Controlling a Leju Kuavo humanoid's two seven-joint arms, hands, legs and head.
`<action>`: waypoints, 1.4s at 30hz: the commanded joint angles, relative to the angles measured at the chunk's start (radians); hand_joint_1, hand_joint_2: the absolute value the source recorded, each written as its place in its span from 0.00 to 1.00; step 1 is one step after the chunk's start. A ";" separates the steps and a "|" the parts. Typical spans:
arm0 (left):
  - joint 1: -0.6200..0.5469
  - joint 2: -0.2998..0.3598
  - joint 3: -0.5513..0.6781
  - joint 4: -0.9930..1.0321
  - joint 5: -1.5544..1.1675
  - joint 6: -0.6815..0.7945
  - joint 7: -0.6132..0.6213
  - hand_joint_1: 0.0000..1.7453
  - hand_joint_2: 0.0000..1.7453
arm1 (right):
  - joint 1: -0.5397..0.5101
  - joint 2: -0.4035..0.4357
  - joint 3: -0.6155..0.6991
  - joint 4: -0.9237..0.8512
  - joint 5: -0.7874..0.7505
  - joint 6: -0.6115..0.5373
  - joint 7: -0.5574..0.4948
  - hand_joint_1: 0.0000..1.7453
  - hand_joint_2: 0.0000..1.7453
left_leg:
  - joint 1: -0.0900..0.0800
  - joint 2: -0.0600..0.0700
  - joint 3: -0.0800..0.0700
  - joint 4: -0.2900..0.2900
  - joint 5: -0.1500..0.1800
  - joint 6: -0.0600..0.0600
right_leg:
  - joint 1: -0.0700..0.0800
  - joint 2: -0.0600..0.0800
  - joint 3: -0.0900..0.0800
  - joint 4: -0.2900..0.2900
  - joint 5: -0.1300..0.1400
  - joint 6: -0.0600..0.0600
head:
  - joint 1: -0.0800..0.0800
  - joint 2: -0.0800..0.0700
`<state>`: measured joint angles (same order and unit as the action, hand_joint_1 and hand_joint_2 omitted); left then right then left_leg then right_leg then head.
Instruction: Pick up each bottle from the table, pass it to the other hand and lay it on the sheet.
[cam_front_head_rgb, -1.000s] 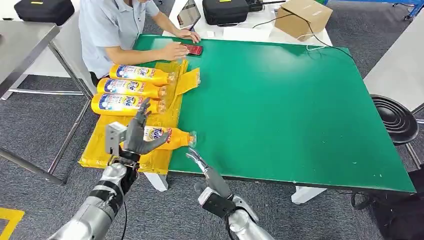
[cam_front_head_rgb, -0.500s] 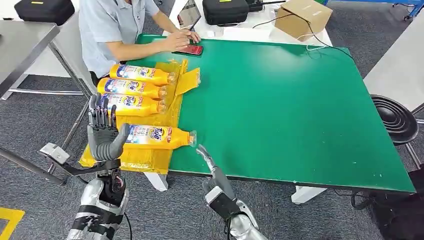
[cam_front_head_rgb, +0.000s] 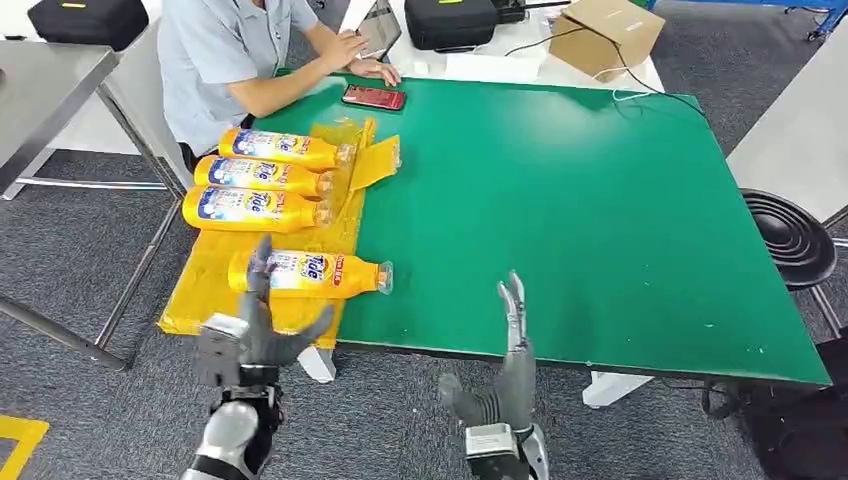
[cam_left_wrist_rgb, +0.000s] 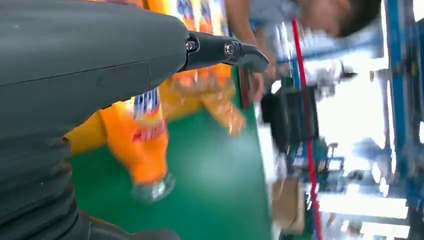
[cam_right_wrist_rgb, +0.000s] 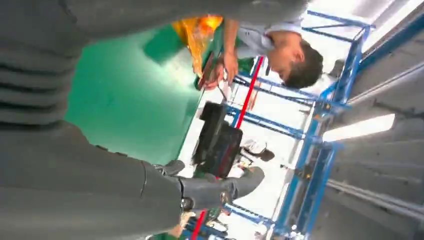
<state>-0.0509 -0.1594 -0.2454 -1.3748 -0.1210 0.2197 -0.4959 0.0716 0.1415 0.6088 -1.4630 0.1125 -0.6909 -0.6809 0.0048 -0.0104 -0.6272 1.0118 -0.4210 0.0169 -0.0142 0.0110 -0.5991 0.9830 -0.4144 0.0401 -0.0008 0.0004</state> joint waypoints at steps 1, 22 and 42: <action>0.032 0.079 -0.144 0.042 -0.050 -0.050 0.038 0.00 1.00 | 0.042 -0.042 -0.054 -0.037 -0.108 0.052 -0.017 0.00 1.00 | 0.000 0.001 0.005 -0.002 -0.001 -0.001 | 0.000 -0.001 0.005 -0.002 -0.001 -0.001 | 0.000 0.000; 0.091 0.049 -0.241 -0.036 0.180 0.111 0.075 0.00 0.00 | 0.047 -0.063 -0.024 0.059 -0.265 0.166 0.121 0.00 0.00 | 0.000 0.000 0.003 -0.001 -0.001 0.000 | 0.000 -0.001 0.003 -0.001 -0.001 -0.001 | 0.000 0.000; 0.087 0.047 -0.257 0.038 0.060 0.101 -0.046 0.00 1.00 | -0.003 -0.111 0.056 0.170 0.003 0.076 0.170 0.00 1.00 | 0.000 0.001 0.007 -0.003 -0.002 0.000 | 0.001 -0.001 0.008 -0.003 -0.001 -0.001 | 0.000 0.000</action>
<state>0.0644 -0.1282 -0.4730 -1.4264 -0.0048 0.2661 -0.5329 0.1027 0.0748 0.6336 -1.3638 0.1095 -0.6237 -0.5429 0.0048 -0.0102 -0.6270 1.0117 -0.4215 0.0172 -0.0142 0.0108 -0.5990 0.9829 -0.4147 0.0402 -0.0011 0.0004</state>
